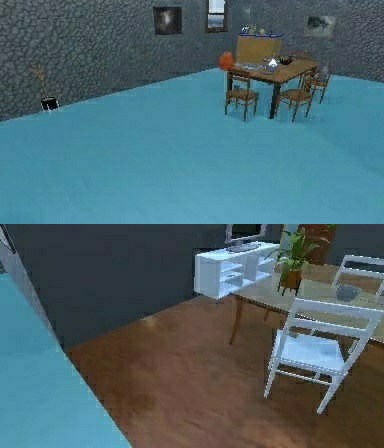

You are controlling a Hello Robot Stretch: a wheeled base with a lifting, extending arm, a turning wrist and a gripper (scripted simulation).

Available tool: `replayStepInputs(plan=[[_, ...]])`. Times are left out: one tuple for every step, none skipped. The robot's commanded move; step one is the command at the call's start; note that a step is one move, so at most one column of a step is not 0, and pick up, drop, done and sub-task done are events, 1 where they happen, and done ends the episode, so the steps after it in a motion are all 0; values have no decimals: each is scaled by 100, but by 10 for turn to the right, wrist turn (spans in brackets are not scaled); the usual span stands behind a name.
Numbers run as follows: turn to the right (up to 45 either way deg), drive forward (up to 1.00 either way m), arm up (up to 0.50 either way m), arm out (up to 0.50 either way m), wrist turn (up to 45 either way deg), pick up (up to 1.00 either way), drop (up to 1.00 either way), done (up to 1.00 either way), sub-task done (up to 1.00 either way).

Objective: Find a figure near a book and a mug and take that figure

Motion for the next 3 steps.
replayStepInputs(plan=[[0,100,0,0,0,0,0,0,0],[0,100,0,0,0,0,0,0,0],[0,80,0,0,0,0,0,0,0]])
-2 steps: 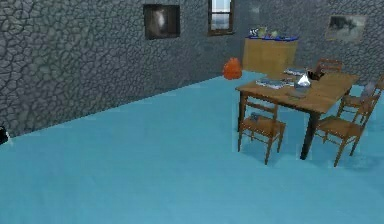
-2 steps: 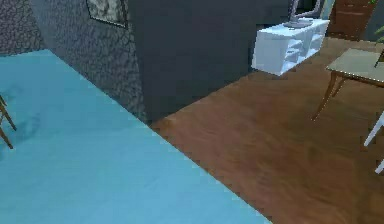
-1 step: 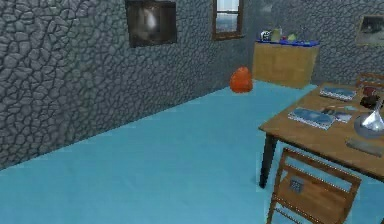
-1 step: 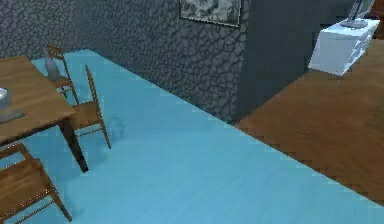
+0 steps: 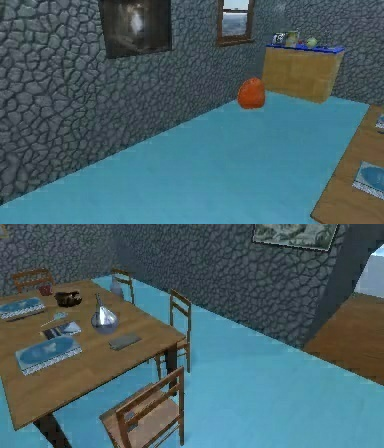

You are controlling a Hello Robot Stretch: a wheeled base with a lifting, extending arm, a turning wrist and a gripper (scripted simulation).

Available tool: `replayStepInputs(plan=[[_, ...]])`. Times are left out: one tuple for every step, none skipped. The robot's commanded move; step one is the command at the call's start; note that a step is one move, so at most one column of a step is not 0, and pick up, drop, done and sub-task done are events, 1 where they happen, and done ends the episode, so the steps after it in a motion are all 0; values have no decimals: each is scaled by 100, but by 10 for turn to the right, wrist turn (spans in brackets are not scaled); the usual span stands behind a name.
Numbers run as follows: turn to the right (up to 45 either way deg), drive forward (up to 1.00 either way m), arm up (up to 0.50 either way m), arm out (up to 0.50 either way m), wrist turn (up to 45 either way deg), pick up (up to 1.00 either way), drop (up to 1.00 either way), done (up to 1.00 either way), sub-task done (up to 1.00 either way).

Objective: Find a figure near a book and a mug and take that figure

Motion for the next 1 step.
replayStepInputs(plan=[[420,0,0,0,0,0,0,0,0]])
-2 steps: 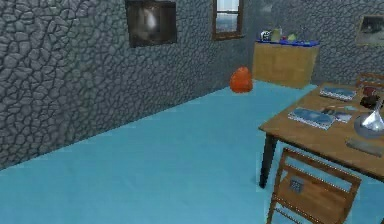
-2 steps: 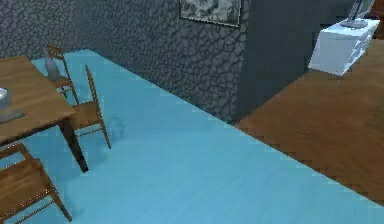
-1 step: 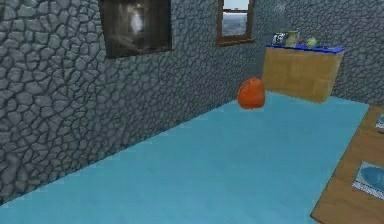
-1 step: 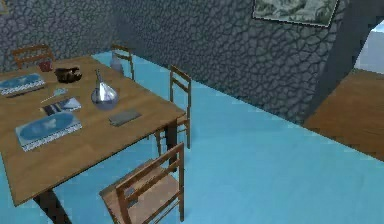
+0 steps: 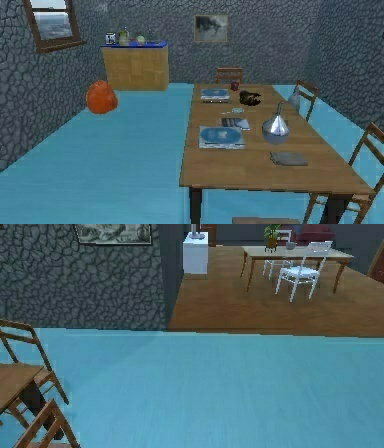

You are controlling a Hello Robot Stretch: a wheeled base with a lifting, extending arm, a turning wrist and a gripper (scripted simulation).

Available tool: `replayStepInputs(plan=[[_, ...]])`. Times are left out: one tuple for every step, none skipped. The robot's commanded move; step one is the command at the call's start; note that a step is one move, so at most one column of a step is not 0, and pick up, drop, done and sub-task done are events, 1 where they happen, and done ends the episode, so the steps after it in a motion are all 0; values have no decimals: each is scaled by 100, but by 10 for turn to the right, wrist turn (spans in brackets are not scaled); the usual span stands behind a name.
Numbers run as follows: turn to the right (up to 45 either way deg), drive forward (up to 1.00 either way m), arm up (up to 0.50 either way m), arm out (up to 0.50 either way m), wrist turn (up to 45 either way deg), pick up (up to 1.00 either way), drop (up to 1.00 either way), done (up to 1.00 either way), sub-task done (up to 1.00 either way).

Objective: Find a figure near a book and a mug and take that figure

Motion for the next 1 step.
replayStepInputs(plan=[[0,5,0,0,0,0,0,0,0]])
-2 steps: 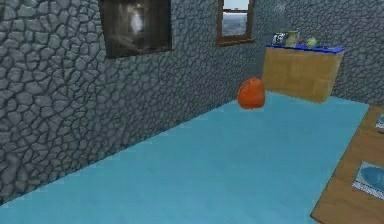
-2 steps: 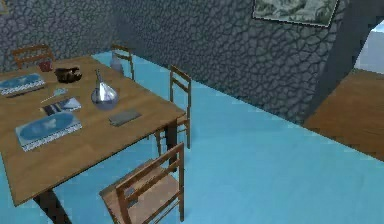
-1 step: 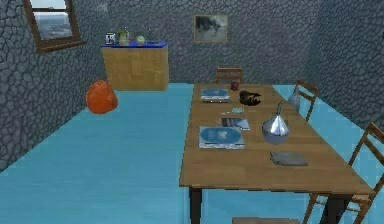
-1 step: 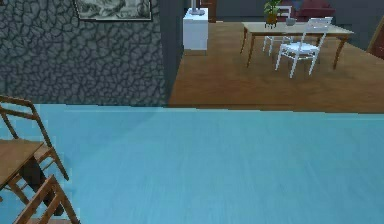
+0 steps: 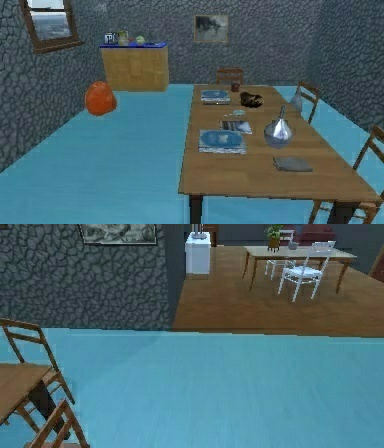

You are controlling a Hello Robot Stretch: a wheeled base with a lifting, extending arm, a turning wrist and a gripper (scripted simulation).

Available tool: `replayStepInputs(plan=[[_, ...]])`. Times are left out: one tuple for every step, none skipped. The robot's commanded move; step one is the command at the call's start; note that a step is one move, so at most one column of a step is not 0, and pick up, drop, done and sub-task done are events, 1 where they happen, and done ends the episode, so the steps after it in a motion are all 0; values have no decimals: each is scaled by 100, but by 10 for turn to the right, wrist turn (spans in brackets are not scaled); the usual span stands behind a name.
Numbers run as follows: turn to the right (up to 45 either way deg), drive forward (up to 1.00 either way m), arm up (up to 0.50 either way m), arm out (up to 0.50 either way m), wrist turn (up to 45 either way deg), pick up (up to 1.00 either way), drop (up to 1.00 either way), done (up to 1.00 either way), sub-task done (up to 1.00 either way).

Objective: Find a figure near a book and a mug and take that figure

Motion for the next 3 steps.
replayStepInputs(plan=[[-330,0,0,0,0,0,0,0,0],[0,85,0,0,0,0,0,0,0],[360,0,0,0,0,0,0,0,0]])
